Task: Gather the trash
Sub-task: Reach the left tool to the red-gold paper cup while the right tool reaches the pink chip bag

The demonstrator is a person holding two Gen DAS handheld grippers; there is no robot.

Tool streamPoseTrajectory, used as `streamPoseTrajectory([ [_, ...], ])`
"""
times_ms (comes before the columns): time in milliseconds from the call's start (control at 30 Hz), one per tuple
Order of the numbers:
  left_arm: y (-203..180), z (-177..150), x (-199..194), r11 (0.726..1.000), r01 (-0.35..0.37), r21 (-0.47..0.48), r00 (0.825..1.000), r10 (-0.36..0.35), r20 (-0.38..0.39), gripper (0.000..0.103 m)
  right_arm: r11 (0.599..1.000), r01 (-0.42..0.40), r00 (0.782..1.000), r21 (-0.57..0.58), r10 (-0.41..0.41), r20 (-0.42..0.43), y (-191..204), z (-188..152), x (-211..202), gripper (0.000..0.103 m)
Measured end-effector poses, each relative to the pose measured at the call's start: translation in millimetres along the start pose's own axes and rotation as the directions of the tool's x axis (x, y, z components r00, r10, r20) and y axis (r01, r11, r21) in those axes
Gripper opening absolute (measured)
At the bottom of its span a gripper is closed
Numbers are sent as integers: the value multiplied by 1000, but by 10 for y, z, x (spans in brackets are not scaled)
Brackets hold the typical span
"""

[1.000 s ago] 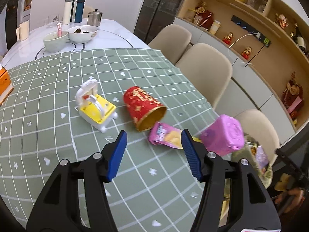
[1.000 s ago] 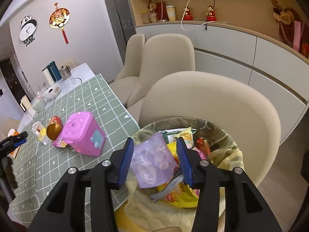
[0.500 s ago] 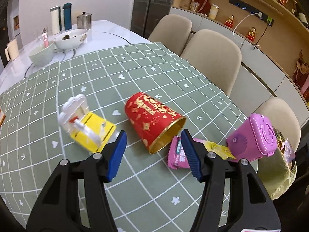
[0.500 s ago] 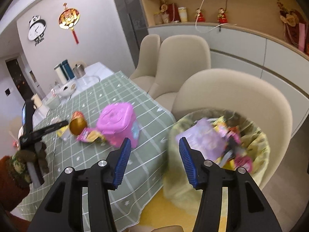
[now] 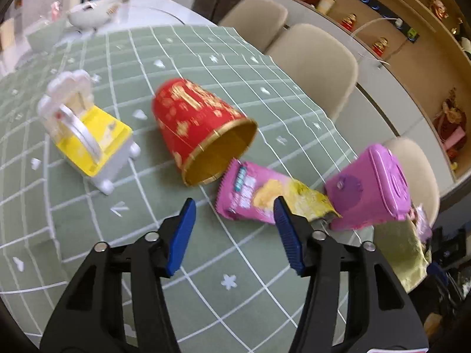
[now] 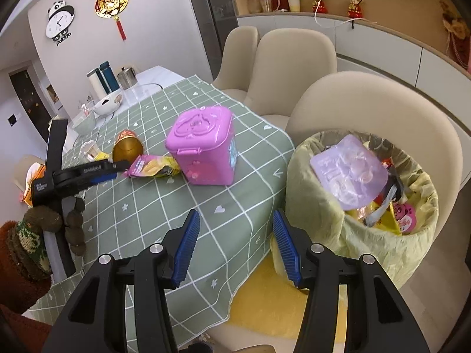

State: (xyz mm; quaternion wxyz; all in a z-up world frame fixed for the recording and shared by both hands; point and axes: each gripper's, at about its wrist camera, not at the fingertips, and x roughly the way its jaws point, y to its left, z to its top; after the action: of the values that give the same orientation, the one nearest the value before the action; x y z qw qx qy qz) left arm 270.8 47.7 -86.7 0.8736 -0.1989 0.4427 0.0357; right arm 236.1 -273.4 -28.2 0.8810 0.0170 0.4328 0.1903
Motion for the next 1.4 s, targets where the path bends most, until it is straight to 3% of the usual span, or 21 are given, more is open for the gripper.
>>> streamPoseTrajectory([
  [100, -18, 64, -178, 996, -75, 48, 990, 69, 120, 51, 999, -33, 999, -18, 32, -31, 52, -46, 86, 49],
  [167, -6, 119, -168, 985, -149, 90, 979, 134, 153, 51, 998, -42, 998, -38, 39, -55, 117, -86, 181, 49],
  [333, 122, 250, 51, 970, -210, 124, 972, 193, 135, 47, 995, -82, 991, -65, 74, -108, 320, -138, 404, 49],
  [400, 166, 286, 96, 968, -211, 136, 973, 195, 125, 18, 990, -109, 989, -92, 99, -115, 475, -131, 488, 49],
  [500, 296, 262, 1, 973, -185, 135, 979, 170, 116, 5, 977, -163, 983, -137, 148, -111, 753, -67, 617, 49],
  [733, 749, 13, -499, 987, -110, 116, 991, 101, 84, 5, 950, -213, 975, -229, 192, -107, 1423, 257, 1108, 49],
  [867, 1024, -144, -786, 995, -63, 76, 995, 57, 81, 5, 949, -184, 983, -255, 172, -69, 1747, 553, 1429, 49],
  [967, 1186, -267, -925, 999, -11, 47, 998, 9, 58, 17, 958, -141, 990, -249, 135, -40, 1889, 790, 1729, 46],
  [1067, 1306, -383, -1043, 999, 12, 30, 999, -14, 44, 26, 967, -121, 992, -225, 108, -70, 1908, 918, 2017, 33],
  [1233, 1408, -446, -1143, 1000, 19, 19, 999, -20, 33, 31, 968, -171, 979, -183, 145, -145, 1914, 781, 2130, 29],
  [1400, 1417, -379, -1143, 998, 58, 0, 998, -58, 35, 35, 940, -203, 972, -273, 158, -176, 1910, 316, 1799, 29],
])
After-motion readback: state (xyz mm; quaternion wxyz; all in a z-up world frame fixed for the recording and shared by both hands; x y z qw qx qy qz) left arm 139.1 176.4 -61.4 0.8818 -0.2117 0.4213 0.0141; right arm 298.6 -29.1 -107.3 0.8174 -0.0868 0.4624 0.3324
